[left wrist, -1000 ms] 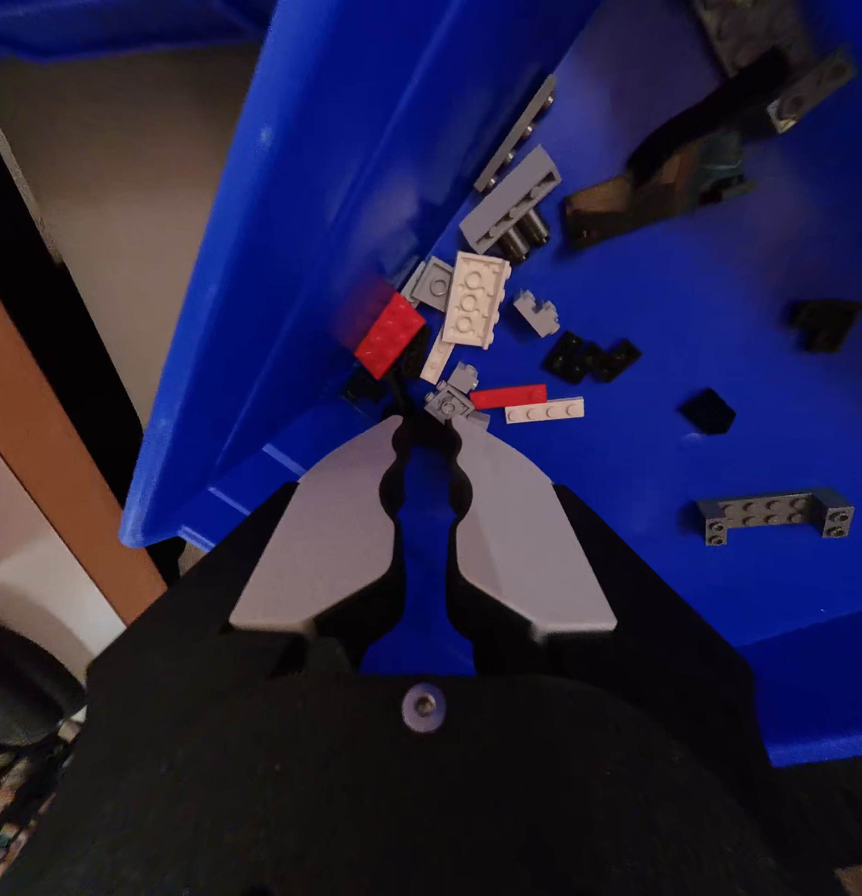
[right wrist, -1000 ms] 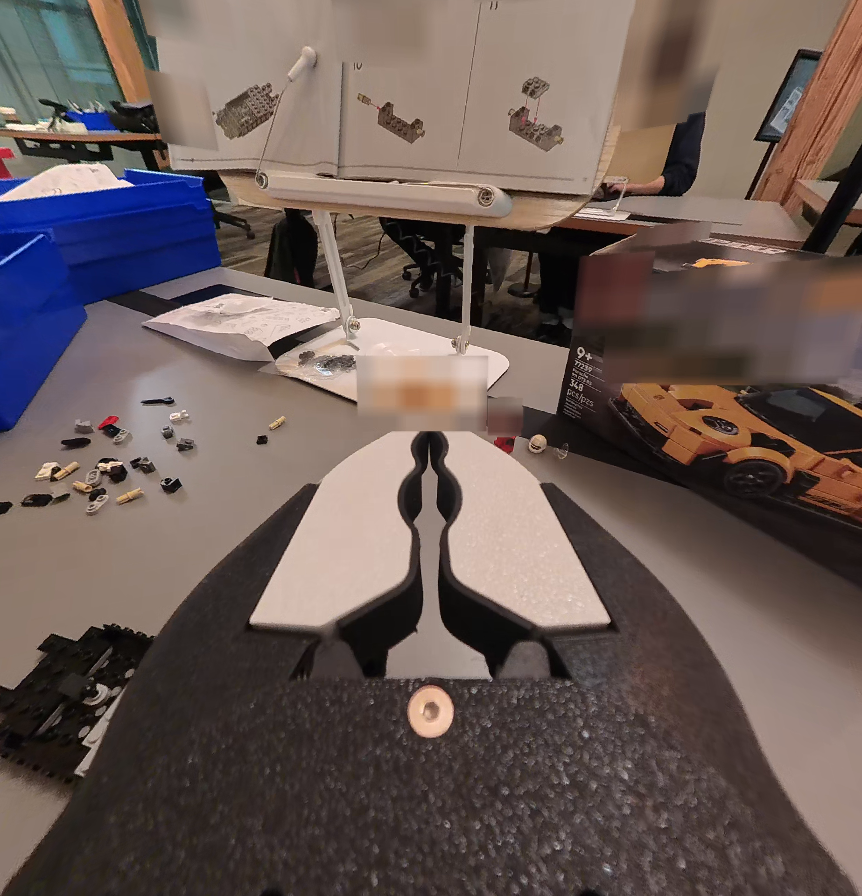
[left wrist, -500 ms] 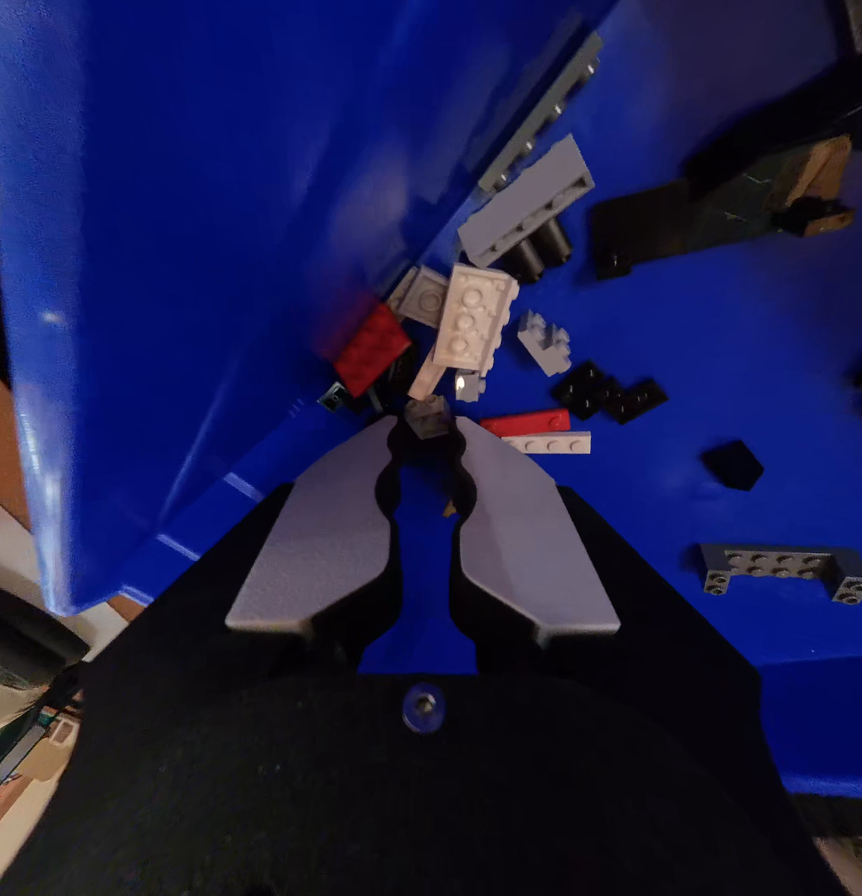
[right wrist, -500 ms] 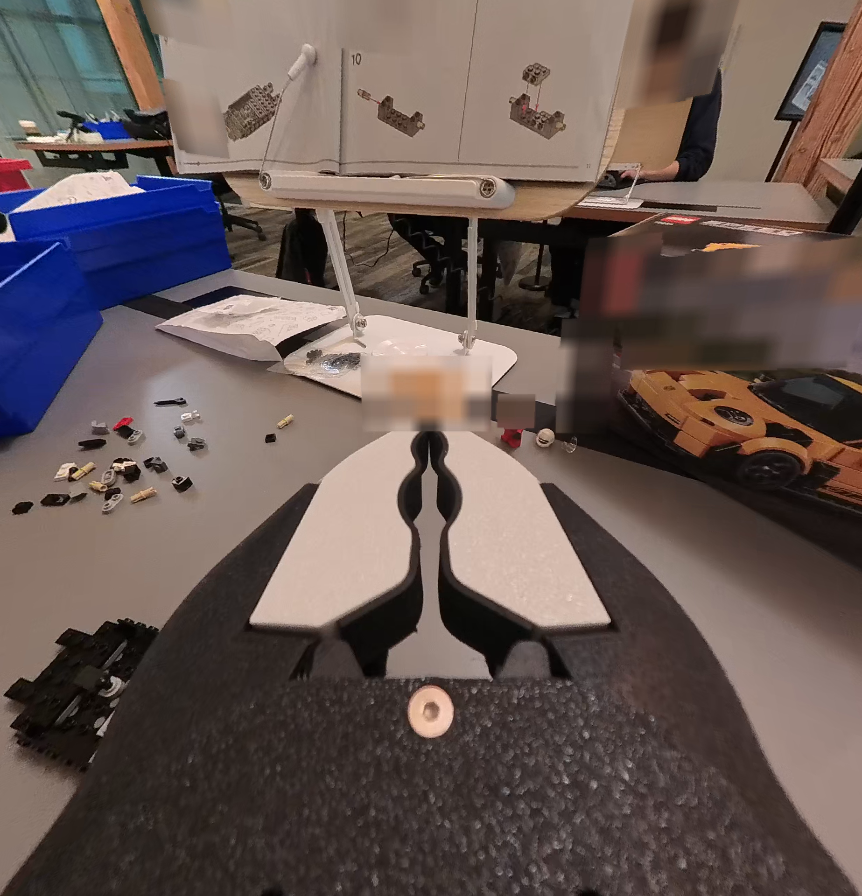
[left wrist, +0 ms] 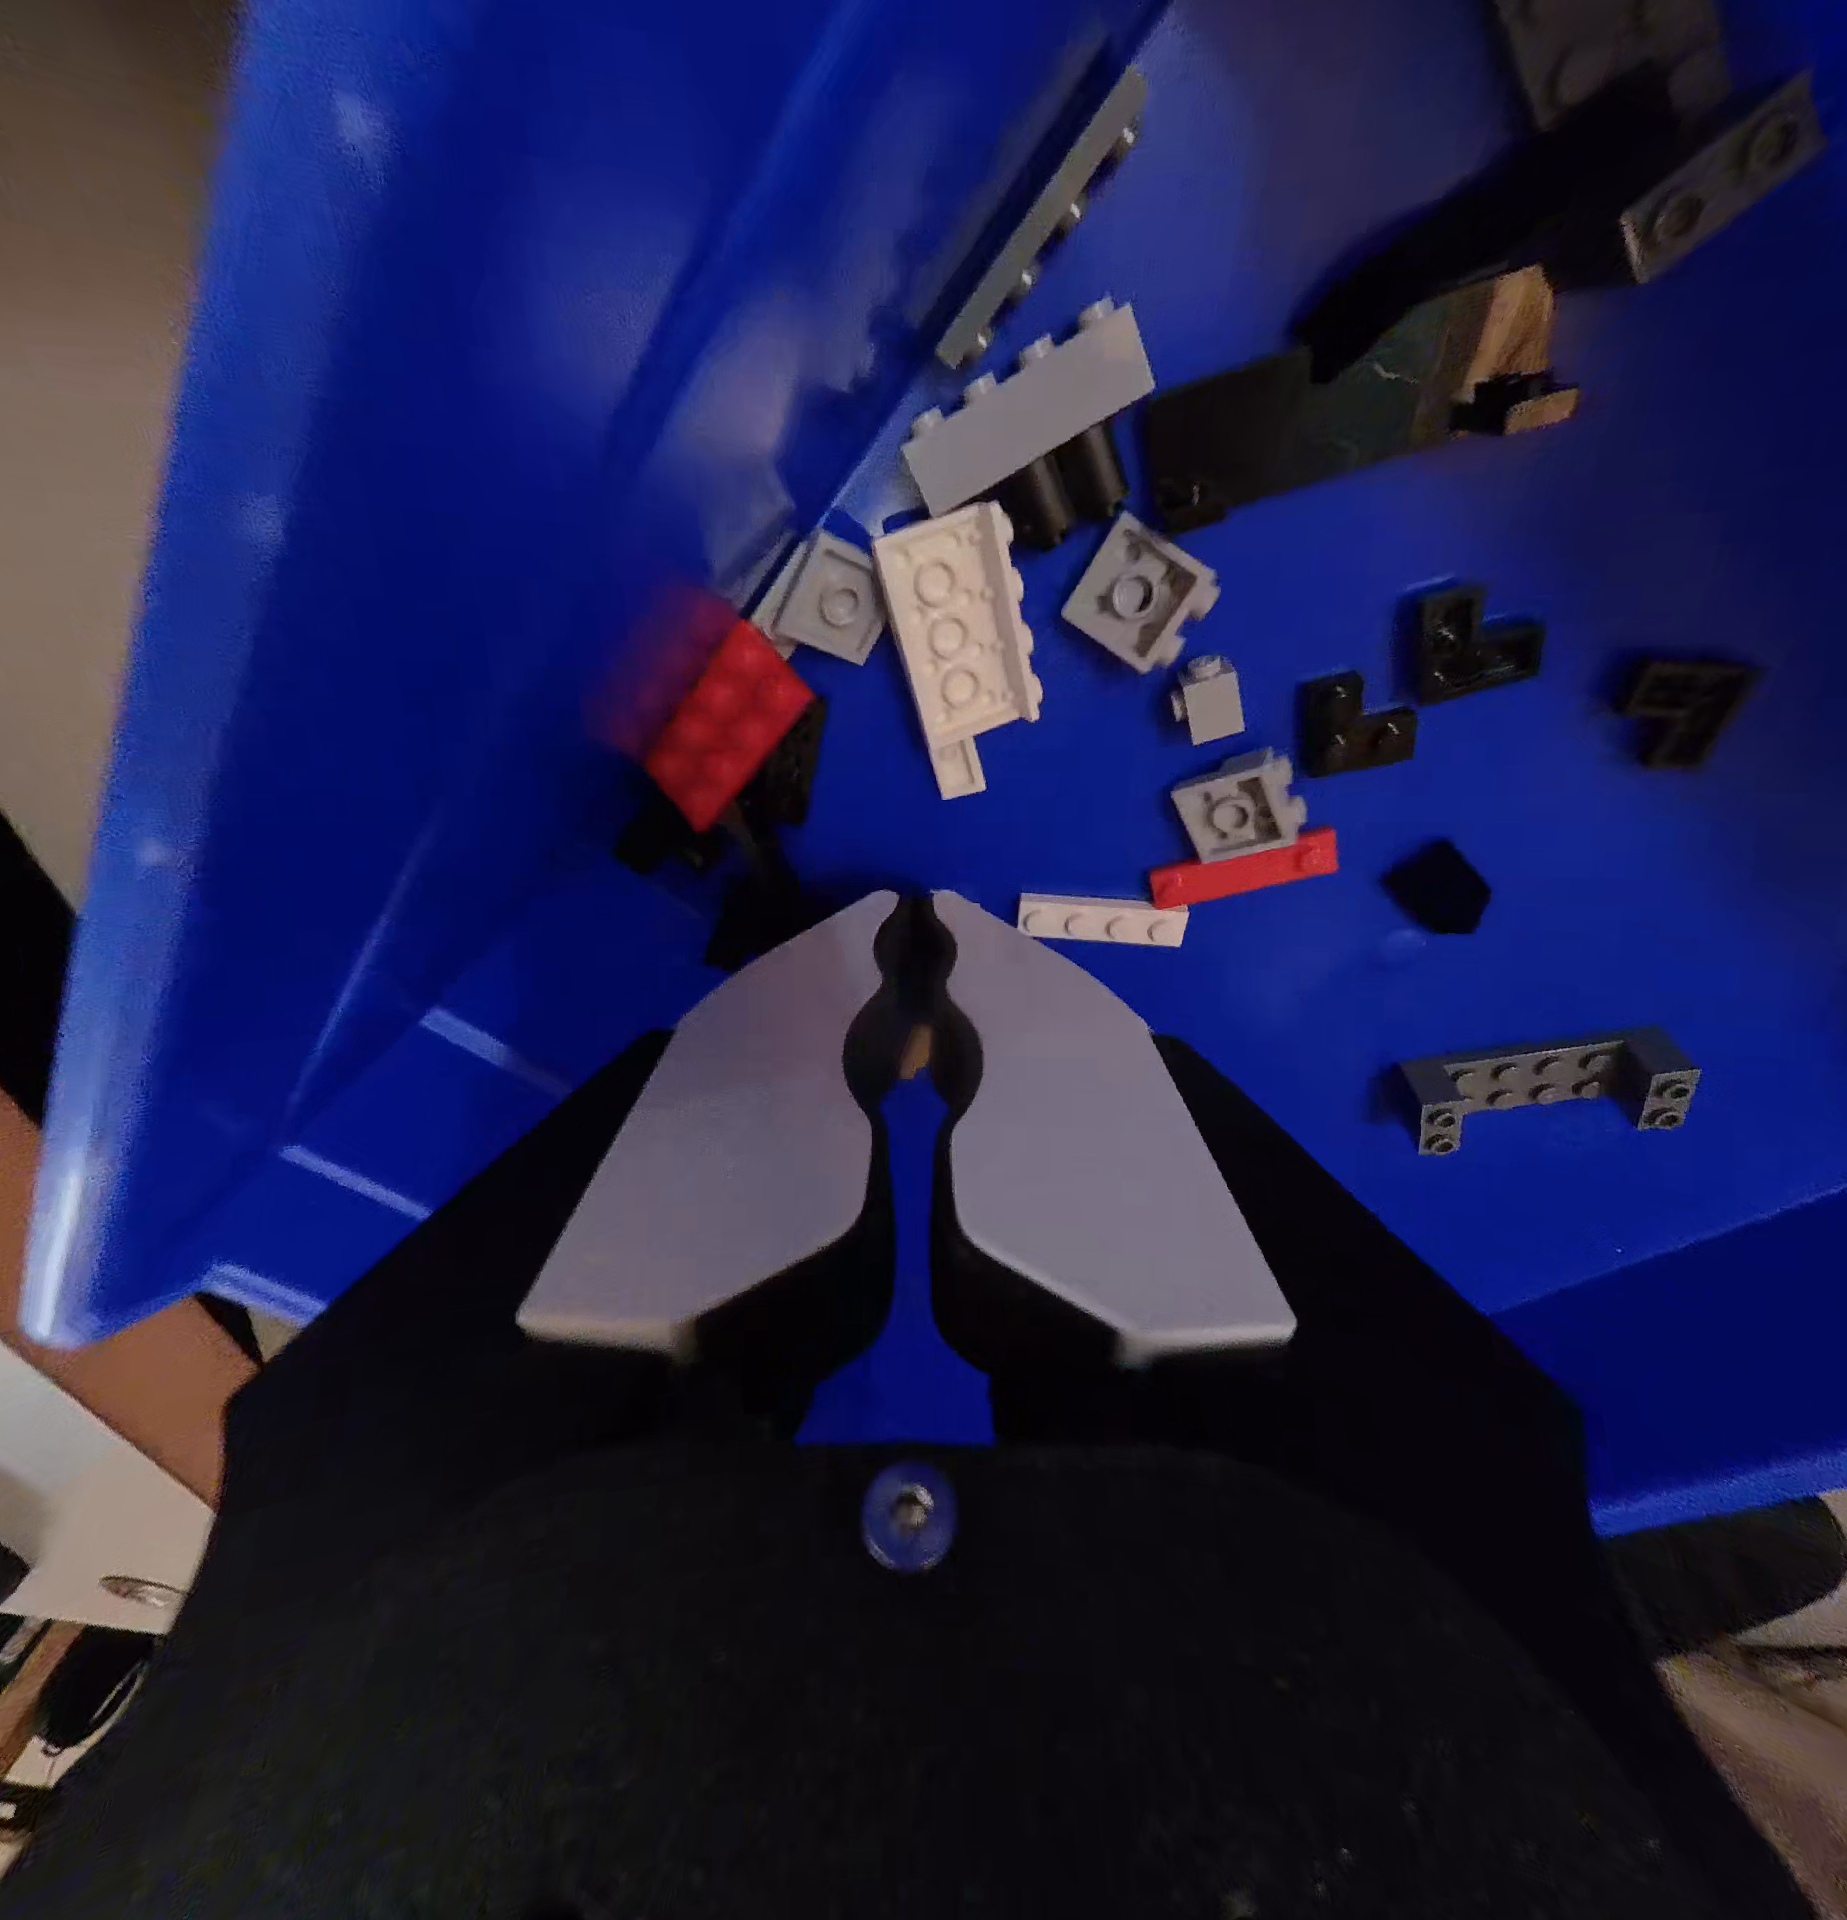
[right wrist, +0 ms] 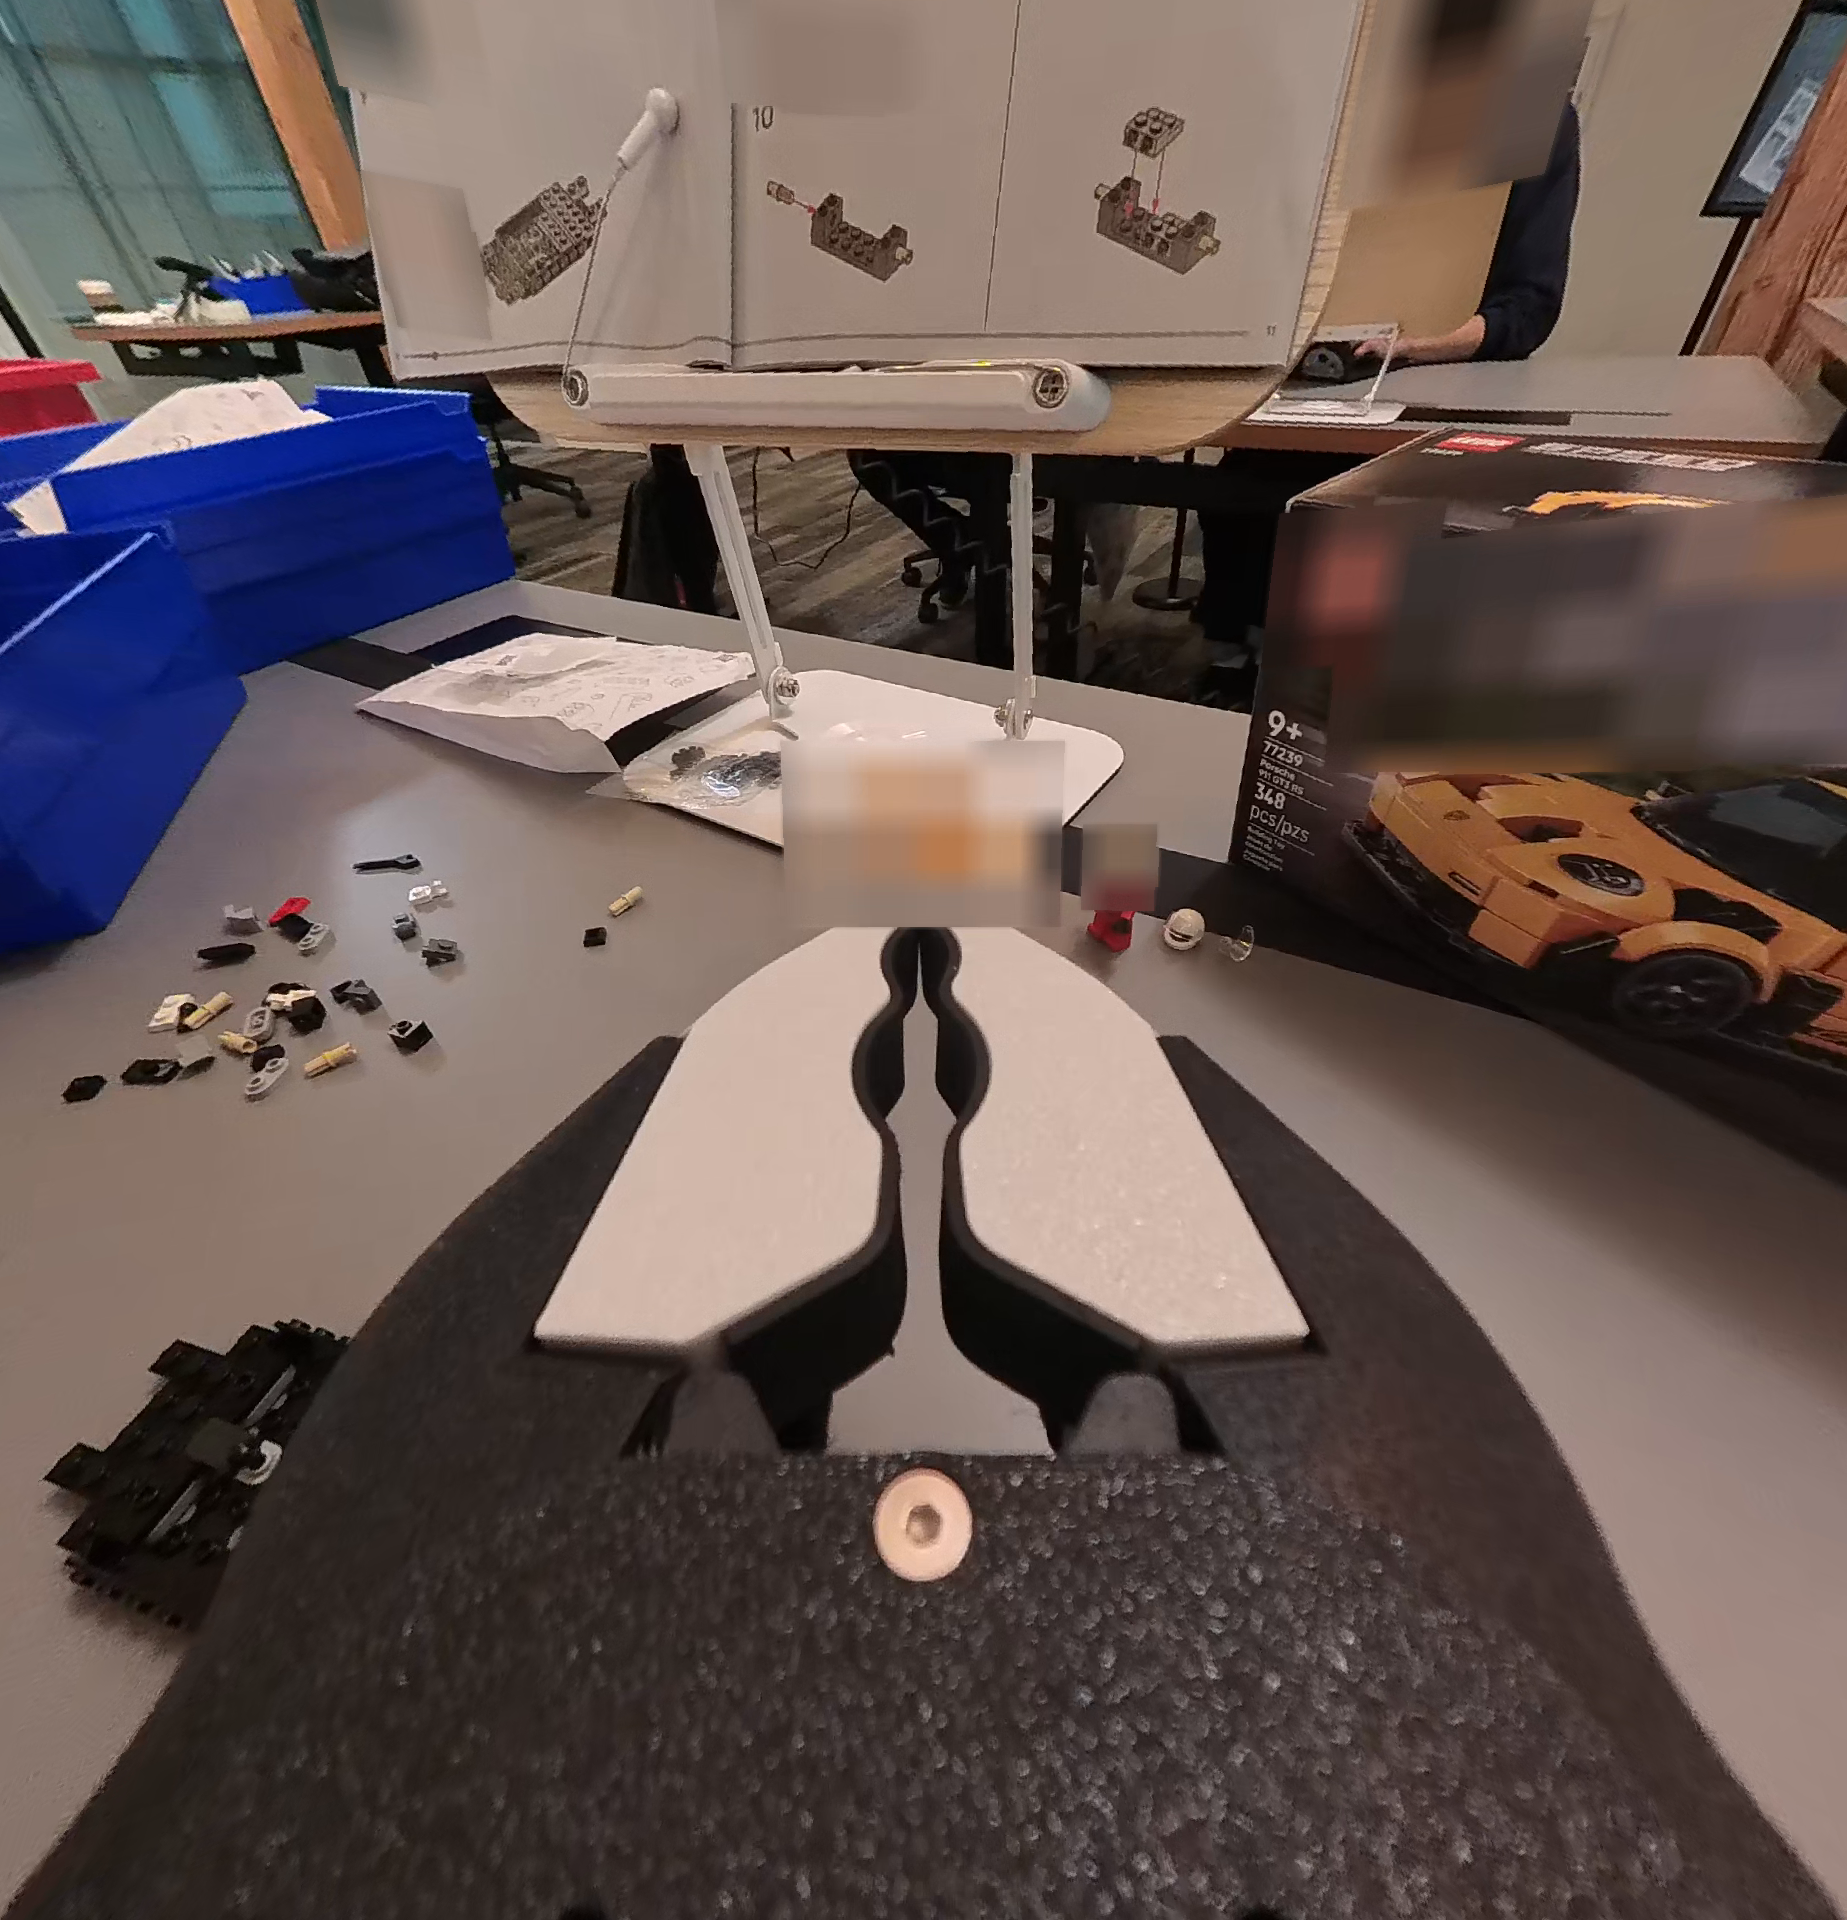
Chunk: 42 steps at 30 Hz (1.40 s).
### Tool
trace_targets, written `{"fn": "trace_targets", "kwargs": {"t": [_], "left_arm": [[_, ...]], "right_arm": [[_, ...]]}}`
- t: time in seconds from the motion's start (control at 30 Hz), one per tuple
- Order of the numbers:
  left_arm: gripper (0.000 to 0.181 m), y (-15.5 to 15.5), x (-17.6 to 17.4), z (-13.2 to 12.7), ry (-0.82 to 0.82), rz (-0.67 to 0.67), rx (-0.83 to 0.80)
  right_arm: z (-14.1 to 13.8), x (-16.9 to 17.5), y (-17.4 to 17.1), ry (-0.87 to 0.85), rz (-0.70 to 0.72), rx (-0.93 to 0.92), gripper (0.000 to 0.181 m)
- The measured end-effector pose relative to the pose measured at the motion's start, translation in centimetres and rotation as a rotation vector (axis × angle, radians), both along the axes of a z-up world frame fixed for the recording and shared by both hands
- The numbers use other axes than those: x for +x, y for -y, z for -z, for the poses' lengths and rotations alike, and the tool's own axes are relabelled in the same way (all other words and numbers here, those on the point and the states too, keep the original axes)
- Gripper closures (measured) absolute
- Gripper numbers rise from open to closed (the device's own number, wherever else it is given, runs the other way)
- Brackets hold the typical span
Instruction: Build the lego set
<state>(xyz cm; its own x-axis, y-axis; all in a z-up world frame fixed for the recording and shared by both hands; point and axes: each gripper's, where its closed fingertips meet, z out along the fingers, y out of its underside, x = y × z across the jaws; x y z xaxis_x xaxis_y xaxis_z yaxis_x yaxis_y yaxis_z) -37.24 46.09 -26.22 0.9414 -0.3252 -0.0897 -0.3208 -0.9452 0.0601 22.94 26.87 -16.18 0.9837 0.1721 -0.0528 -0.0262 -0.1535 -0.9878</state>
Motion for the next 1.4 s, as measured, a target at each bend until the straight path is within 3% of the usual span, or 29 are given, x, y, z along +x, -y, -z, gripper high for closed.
{"fn": "trace_targets", "kwargs": {"t": [0.13, 0.17, 0.27, 0.43, 0.7, 0.9, 1.03, 1.13, 1.27, 1.4], "left_arm": [[0.181, -0.9, -0.8, -1.2, -0.079, 0.016, 0.072], [0.174, -0.9, -1.0, -1.2, -0.100, 0.011, 0.068], [0.163, -0.6, -1.7, -0.7, -0.195, 0.023, 0.021], [0.163, -0.6, -2.3, 0.3, -0.274, 0.008, -0.021], [0.172, 0.0, -1.9, 1.3, -0.134, -0.020, -0.094], [0.172, 0.3, -0.4, -0.6, -0.070, 0.065, -0.043], [0.171, 0.7, 4.0, -4.7, 0.165, 0.163, 0.071], [0.172, 3.3, 9.2, -8.2, 0.331, 0.337, 0.139], [0.172, 9.6, 18.4, -11.1, 0.524, 0.614, 0.171], [0.173, 17.3, 27.5, -11.7, 0.623, 0.937, 0.160]], "right_arm": [[0.1, -0.2, 0.0, 0.005, -0.005, -0.002, 0.181], [0.1, -0.3, 0.0, 0.005, -0.008, -0.004, 0.181], [0.1, -0.4, 0.0, 0.014, -0.010, -0.003, 0.181], [0.0, -0.2, 0.1, 0.008, -0.009, -0.002, 0.181], [0.3, 0.1, 0.0, -0.001, -0.009, -0.011, 0.181], [0.4, 0.0, 0.0, -0.004, -0.013, -0.014, 0.181], [-0.9, -1.1, 0.3, 0.034, -0.060, 0.052, 0.181], [-2.2, -3.3, 1.0, 0.090, -0.159, 0.133, 0.180], [-2.3, -8.7, 2.4, 0.114, -0.394, 0.121, 0.176], [-2.3, -15.0, 4.5, 0.127, -0.651, 0.058, 0.171]]}}
